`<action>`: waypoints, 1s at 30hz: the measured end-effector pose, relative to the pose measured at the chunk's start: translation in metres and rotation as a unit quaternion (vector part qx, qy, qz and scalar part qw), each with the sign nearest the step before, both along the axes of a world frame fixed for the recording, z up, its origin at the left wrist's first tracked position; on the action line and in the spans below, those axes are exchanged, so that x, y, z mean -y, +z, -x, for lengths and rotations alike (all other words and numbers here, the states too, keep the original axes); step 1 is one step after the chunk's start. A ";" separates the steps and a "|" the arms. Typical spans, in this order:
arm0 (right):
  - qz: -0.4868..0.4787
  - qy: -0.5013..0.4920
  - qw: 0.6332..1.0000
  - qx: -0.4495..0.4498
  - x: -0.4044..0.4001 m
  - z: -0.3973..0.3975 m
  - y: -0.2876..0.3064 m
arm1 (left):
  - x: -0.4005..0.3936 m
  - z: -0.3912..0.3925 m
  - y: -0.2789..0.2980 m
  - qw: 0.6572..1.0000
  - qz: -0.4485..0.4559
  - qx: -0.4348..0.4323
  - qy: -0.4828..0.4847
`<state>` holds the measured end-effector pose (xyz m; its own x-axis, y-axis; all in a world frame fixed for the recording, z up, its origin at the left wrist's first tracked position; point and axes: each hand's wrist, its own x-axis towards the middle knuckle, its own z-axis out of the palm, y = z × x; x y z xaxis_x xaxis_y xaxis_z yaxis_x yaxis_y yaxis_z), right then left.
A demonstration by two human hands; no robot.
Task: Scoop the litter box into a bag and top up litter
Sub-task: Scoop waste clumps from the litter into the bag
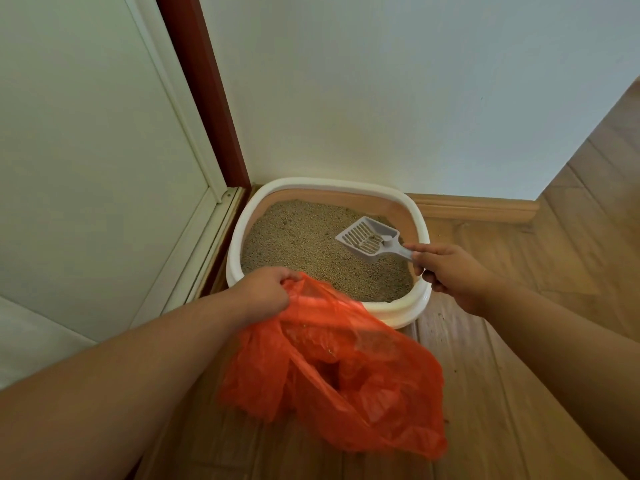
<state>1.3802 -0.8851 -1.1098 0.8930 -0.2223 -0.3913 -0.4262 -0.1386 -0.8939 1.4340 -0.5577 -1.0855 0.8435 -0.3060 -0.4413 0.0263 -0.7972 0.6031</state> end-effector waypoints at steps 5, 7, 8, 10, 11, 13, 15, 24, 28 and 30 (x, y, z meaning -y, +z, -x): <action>0.001 0.014 1.000 0.018 0.004 0.000 0.009 | 0.002 0.001 0.002 1.000 0.005 -0.002 -0.001; -0.012 0.011 0.999 0.038 0.007 -0.001 0.016 | 0.003 0.002 0.004 1.000 0.010 -0.004 0.005; -0.016 0.012 0.999 0.048 0.008 -0.001 0.020 | 0.003 0.002 0.005 1.000 0.015 -0.005 0.009; -0.001 0.034 0.997 0.064 0.008 0.001 0.030 | 0.002 0.002 0.006 0.999 0.026 -0.022 0.019; 0.015 0.056 0.996 0.069 0.006 0.003 0.037 | 0.002 0.002 0.007 0.999 0.029 -0.037 0.026; 0.046 0.109 0.990 0.081 0.001 0.008 0.051 | 0.001 0.002 0.010 0.996 0.033 -0.068 0.042; 0.091 0.171 0.977 0.085 -0.005 0.013 0.065 | -0.001 0.004 0.015 0.993 0.036 -0.100 0.053; 0.341 0.431 0.831 0.089 -0.044 0.014 0.077 | -0.003 0.014 0.024 0.962 0.119 -0.237 0.059; 0.375 0.480 0.779 0.149 -0.060 0.012 0.080 | -0.002 0.015 0.025 0.966 0.118 -0.222 0.054; 0.404 0.519 0.738 0.151 -0.066 0.009 0.079 | -0.004 0.016 0.027 0.966 0.118 -0.224 0.057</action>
